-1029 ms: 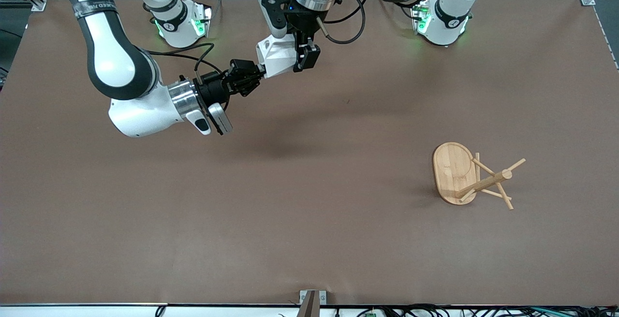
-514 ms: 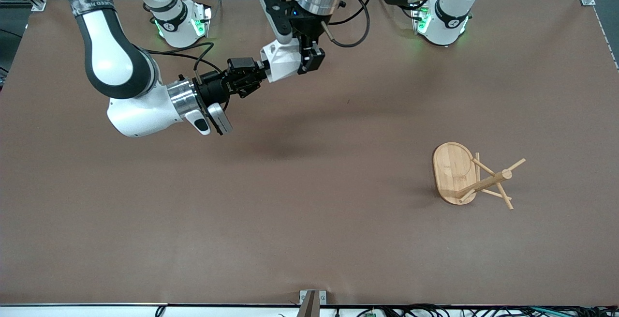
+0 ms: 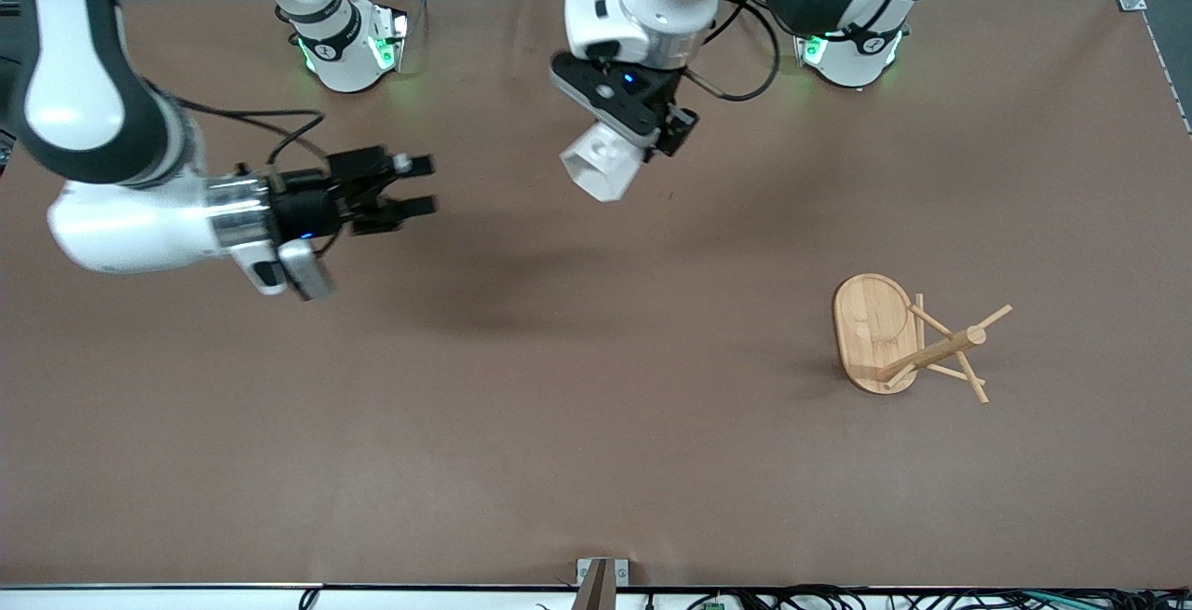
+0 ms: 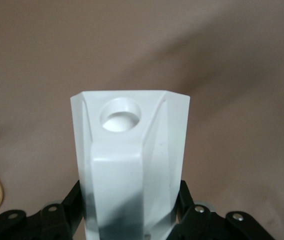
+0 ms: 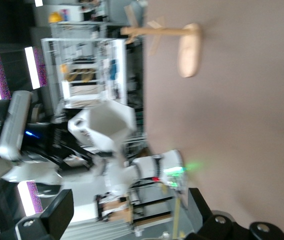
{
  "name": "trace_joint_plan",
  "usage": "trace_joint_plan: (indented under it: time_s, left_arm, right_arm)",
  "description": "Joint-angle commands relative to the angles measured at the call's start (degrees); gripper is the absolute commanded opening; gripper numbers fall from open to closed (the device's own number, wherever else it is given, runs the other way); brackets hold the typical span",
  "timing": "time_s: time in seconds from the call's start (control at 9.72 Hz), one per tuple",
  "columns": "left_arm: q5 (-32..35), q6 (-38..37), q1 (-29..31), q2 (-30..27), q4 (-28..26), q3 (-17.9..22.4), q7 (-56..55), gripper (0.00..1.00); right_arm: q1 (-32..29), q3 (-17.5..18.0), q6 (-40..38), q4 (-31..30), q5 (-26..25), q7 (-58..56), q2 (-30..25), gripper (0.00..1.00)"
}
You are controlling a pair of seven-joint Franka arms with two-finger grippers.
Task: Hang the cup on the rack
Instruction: 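Open the right gripper and carry the cup toward the wooden rack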
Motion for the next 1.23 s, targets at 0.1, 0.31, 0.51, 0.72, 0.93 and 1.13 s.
trace_joint_plan:
  time_s: [0.1,0.31,0.51,0.72,0.93,1.13]
  left_arm:
    - [2.1,-0.3,5.8,-0.9,-6.1,-0.4,-9.2,0.23]
    - [5.8,3.5,9.8,-1.4,-10.9,-0.5,-10.4,0.23]
    - [6.2,12.1,13.7,-2.1,-17.4,-0.6,-8.5,0.22]
    - [6.0,14.0,18.5,-2.1,-18.8,-0.7,0.2,0.22]
    - [5.5,14.7,23.0,-1.9,-19.8,-0.8,6.6,0.23]
    - [5.1,18.0,27.4,-1.9,-22.6,-0.9,11.3,0.23]
  right_arm:
    - [-2.9,-5.6,-0.5,3.6,-19.7,1.1,-1.0,1.00]
    - [-4.0,-6.5,-0.2,10.1,-34.6,4.8,-1.0,1.00]
    - [-5.4,-6.5,1.0,15.7,-44.4,7.6,-1.6,1.00]
    - [-7.9,-3.7,0.5,23.4,-53.2,15.1,-1.7,1.00]
    - [-12.4,5.9,-0.3,25.2,-62.6,17.5,-4.4,1.00]
    - [-14.5,7.6,-0.5,25.3,-64.0,16.8,-5.1,1.00]
